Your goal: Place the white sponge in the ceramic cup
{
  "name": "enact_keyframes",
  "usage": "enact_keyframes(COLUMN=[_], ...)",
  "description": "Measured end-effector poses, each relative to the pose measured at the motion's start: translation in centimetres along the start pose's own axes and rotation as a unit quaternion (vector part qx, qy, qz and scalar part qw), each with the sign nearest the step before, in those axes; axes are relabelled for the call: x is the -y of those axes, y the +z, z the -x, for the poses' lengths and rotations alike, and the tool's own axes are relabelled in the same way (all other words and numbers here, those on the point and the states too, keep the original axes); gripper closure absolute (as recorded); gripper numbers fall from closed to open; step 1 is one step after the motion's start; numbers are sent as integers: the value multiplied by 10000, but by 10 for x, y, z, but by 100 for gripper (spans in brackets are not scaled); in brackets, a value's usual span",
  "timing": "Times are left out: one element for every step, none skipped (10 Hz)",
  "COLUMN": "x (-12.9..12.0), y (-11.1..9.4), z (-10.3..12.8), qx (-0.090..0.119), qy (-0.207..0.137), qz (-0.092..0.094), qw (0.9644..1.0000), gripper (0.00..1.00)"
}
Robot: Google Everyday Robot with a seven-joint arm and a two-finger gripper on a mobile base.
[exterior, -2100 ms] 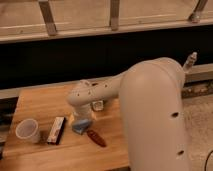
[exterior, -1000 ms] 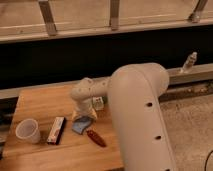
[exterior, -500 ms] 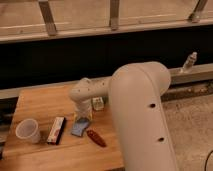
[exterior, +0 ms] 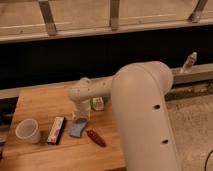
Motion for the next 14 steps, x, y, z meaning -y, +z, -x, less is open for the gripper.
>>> enact_keyframes(x=[-2, -6, -11, -16, -22, -28, -39, -53, -78, -103, -114, -121, -121, -121], y=[-11, -27, -46, -65, -88, -108, -127, -143, -168, -188, -199, -205, -205, -205], z=[2, 5, 9, 12, 17, 21, 24, 27, 28, 24, 23, 21, 21, 21], qx=[101, 245, 421, 587, 807, 1003, 1187, 1350, 1629, 1872, 2028, 2105, 2109, 2107], qy=[-65, -156, -259, -361, -493, -634, -812, -1013, -1392, -1802, -2033, -2154, -2169, -2166], qz=[84, 183, 294, 403, 535, 637, 733, 815, 952, 1117, 1181, 1226, 1220, 1224], qw=[9999, 9994, 9983, 9968, 9941, 9909, 9869, 9823, 9721, 9592, 9506, 9457, 9453, 9453], gripper=[100, 100, 100, 100, 100, 100, 100, 100, 100, 100, 100, 100, 100, 100])
